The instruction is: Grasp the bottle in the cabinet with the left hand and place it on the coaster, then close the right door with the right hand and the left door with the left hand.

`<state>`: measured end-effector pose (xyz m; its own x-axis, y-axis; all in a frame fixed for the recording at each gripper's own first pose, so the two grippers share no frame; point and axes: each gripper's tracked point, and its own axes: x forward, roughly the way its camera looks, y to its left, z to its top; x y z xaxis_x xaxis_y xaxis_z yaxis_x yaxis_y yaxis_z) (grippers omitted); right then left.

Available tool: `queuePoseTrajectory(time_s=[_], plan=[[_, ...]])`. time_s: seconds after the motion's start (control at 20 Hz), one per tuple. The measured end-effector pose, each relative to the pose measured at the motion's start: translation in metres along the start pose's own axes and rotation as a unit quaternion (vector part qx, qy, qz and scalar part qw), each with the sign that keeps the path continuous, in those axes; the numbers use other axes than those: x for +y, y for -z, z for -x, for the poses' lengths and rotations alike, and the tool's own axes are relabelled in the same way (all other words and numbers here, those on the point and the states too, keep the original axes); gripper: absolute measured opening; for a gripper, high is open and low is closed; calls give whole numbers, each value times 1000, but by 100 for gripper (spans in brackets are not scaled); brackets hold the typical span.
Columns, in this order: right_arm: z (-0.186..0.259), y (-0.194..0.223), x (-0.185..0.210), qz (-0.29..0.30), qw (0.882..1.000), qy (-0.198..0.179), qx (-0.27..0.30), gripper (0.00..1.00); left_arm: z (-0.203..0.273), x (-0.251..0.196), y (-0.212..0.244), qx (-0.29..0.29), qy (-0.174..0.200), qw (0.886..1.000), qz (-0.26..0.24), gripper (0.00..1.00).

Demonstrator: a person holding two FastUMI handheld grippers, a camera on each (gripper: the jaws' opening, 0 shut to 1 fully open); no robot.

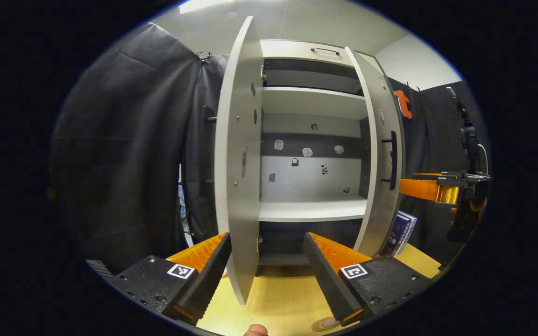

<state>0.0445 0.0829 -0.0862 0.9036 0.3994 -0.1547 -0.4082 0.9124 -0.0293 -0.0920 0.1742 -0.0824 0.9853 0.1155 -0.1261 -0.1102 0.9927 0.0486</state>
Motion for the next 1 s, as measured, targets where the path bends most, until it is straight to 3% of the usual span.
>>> queuePoseTrajectory(time_s=[0.55, 1.0], plan=[[-16, 5, 10, -7, 1000, 11, 4, 98, -5, 65, 3, 2, -47, 999, -6, 98], [-26, 11, 19, -18, 999, 33, 6, 98, -18, 99, 3, -2, -48, 999, 9, 95]])
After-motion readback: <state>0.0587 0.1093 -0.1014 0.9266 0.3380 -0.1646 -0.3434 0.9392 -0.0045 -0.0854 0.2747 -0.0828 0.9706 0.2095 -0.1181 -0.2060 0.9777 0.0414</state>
